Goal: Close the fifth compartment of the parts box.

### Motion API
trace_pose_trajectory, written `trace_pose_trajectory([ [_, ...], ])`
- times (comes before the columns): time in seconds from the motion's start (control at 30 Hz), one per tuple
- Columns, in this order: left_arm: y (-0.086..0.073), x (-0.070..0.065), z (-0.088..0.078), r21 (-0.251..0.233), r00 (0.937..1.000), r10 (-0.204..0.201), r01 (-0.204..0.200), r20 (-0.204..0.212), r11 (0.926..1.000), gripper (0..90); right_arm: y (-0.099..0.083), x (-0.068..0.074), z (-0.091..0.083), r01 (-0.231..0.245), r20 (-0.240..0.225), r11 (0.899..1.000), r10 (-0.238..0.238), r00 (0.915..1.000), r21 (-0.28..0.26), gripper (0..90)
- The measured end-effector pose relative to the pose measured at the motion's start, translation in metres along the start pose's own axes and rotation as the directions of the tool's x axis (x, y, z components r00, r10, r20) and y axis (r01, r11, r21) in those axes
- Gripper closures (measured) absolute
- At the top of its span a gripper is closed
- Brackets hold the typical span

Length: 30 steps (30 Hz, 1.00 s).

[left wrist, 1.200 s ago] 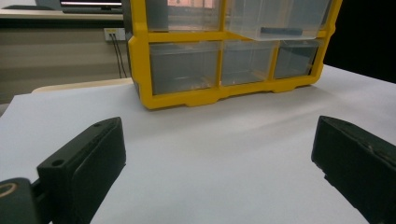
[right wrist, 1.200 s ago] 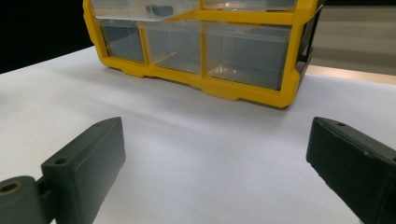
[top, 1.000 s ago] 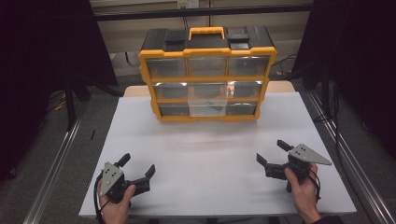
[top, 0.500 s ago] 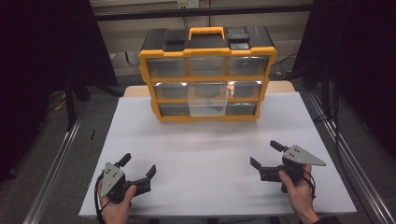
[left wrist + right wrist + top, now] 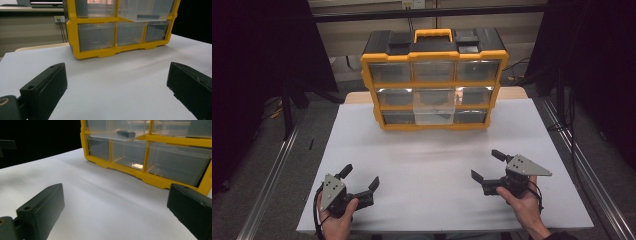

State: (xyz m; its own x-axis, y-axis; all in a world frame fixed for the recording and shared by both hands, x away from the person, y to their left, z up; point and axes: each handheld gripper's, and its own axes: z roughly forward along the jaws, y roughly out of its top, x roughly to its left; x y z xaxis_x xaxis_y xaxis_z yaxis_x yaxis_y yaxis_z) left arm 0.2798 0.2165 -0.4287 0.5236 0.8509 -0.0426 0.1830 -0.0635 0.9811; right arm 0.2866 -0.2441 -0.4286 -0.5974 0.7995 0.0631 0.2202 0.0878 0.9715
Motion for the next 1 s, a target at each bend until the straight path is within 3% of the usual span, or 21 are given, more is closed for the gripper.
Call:
trace_pose_trajectory([
  [0.53, 0.000, 0.000, 0.000, 0.002, 1.0000, 0.002, -0.002, 0.001, 1.0000, 3.0, 0.010, 0.012, 0.019, 0.021, -0.079, 0.999, -0.024, 0.9966, -0.033, 0.6],
  [1.0, 0.000, 0.000, 0.000, 0.006, 1.0000, 0.009, -0.009, 0.004, 0.9999, 3.0, 0.017, 0.018, 0.030, 0.033, -0.104, 0.999, -0.037, 0.9939, -0.040, 1.7],
])
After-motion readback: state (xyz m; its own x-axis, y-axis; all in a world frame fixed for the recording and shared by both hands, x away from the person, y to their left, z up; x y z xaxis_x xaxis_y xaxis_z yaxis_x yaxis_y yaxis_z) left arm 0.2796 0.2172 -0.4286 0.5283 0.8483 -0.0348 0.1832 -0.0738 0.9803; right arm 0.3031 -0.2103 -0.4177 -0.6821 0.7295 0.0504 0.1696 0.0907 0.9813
